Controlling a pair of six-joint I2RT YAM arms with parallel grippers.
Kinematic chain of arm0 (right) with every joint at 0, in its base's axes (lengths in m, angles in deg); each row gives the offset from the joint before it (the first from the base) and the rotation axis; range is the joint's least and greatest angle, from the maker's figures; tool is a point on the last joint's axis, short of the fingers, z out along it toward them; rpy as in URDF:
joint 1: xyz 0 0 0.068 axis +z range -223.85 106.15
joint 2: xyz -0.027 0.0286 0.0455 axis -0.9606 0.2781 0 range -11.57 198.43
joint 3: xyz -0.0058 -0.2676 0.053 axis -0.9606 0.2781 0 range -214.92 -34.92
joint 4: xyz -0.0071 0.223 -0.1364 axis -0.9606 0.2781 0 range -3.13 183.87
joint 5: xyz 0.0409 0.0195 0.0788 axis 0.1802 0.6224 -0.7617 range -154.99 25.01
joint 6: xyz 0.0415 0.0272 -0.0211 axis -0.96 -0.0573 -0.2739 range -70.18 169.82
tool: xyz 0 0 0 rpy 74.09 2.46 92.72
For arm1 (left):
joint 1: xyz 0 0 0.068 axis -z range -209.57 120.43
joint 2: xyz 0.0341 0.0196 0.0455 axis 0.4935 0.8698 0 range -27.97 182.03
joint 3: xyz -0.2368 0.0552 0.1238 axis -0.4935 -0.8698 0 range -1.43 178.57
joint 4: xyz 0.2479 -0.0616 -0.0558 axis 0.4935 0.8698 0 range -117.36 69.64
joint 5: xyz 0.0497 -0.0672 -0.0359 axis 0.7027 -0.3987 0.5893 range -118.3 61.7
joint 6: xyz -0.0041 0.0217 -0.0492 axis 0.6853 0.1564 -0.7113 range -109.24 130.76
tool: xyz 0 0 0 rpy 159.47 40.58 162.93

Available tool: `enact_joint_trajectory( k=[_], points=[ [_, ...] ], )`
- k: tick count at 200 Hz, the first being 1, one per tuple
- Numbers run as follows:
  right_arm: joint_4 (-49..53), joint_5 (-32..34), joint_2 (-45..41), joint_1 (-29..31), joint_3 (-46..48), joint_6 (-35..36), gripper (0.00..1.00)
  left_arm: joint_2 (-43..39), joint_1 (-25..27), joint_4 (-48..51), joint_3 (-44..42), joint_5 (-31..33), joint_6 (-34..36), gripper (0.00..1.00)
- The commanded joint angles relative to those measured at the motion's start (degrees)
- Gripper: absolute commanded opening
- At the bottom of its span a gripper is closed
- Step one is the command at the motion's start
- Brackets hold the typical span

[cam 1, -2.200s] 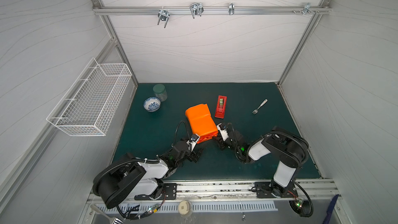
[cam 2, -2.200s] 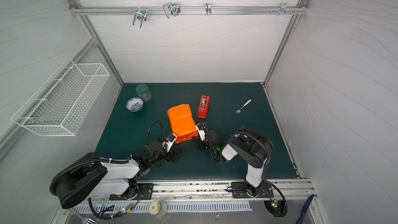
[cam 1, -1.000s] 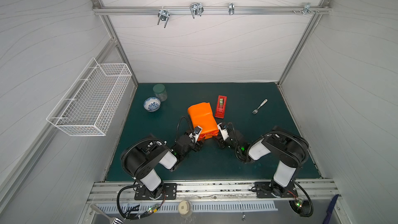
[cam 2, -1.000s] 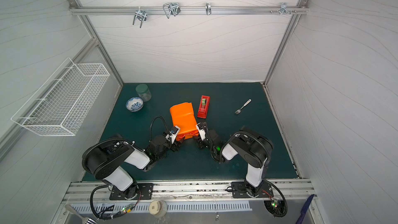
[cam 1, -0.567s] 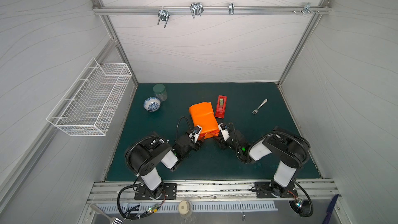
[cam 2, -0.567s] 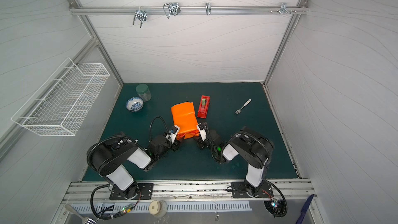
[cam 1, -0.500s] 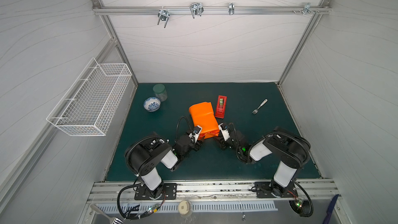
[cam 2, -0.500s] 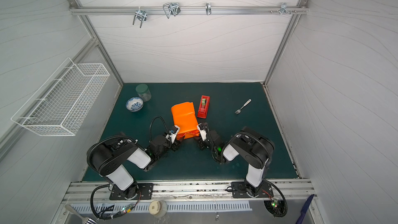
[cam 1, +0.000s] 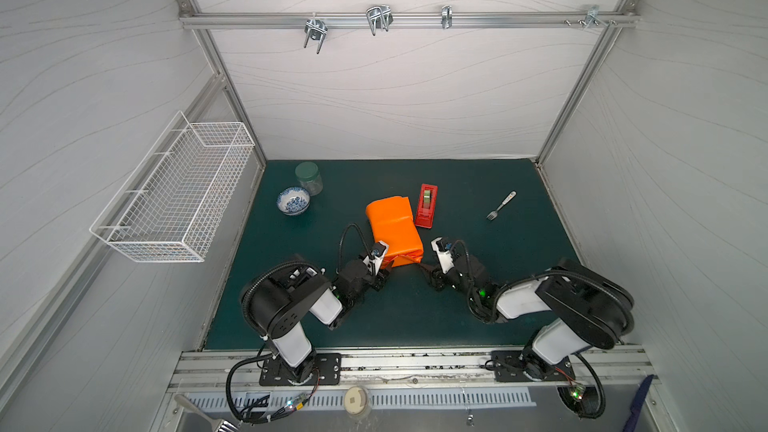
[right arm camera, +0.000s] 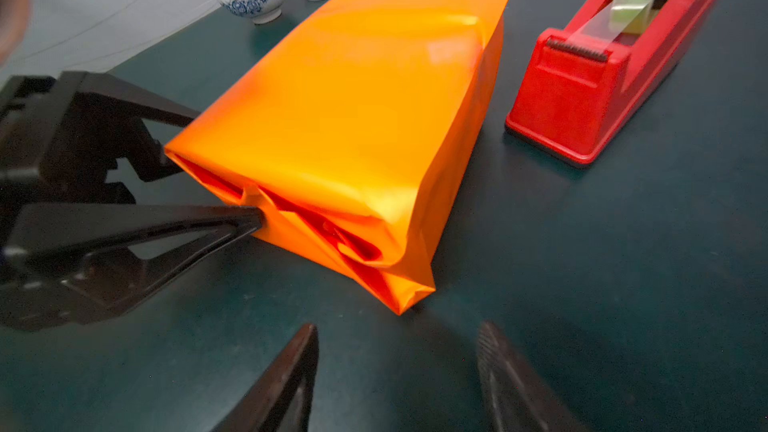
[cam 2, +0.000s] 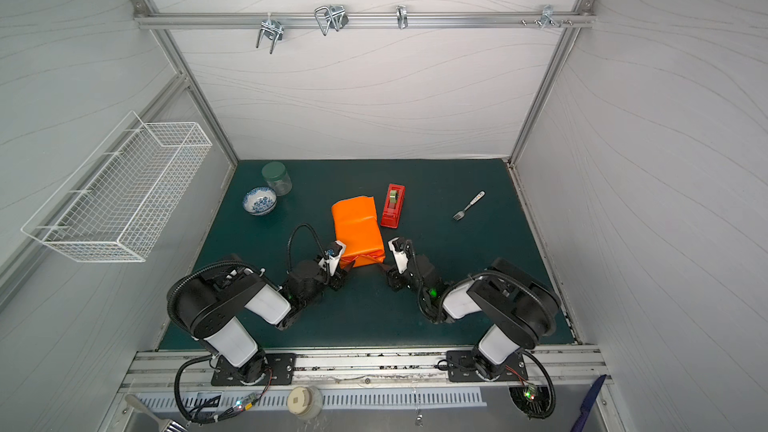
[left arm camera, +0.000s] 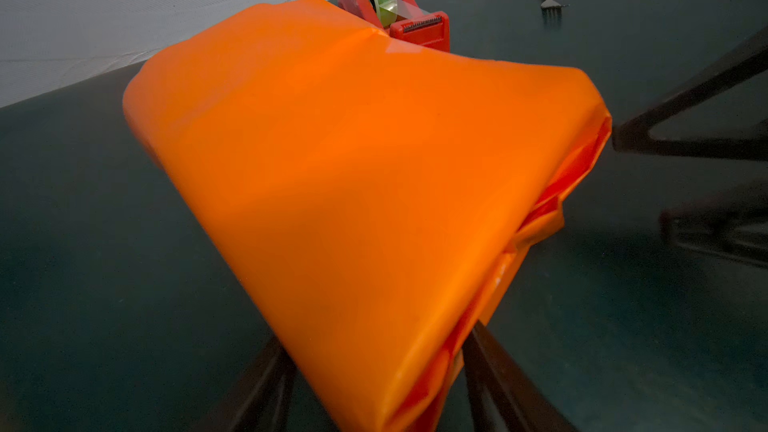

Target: Wrap the gift box in paper

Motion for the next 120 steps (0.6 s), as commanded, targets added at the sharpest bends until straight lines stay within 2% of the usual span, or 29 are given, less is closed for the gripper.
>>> enact_joint_trajectory(
  k=[1,33,65,92,120],
  points=[
    [8.25,1.24,-6.78,-0.99,0.24,-1.30,0.64,-0.55,-0.56,-3.27,0.01,-0.78,-0.29,0.63],
    [22.92,2.34,-18.03,-3.06,-2.42,-2.39,0.67,-0.96,-0.92,-2.98,-0.39,-1.10,-0.27,0.63],
    [33.84,0.57,-25.27,-8.63,-5.76,-6.10,0.70,-1.14,-1.09,-2.90,-0.48,-1.19,-0.33,0.63],
    [45.13,-4.52,-24.90,-14.79,-12.94,-10.62,0.72,-1.02,-1.28,-2.85,-0.59,-1.09,-0.26,0.63],
    [50.44,-11.23,-20.32,-20.30,-19.40,-14.17,0.71,-0.61,-1.35,-2.98,-0.46,-1.21,-0.36,0.63]
  ],
)
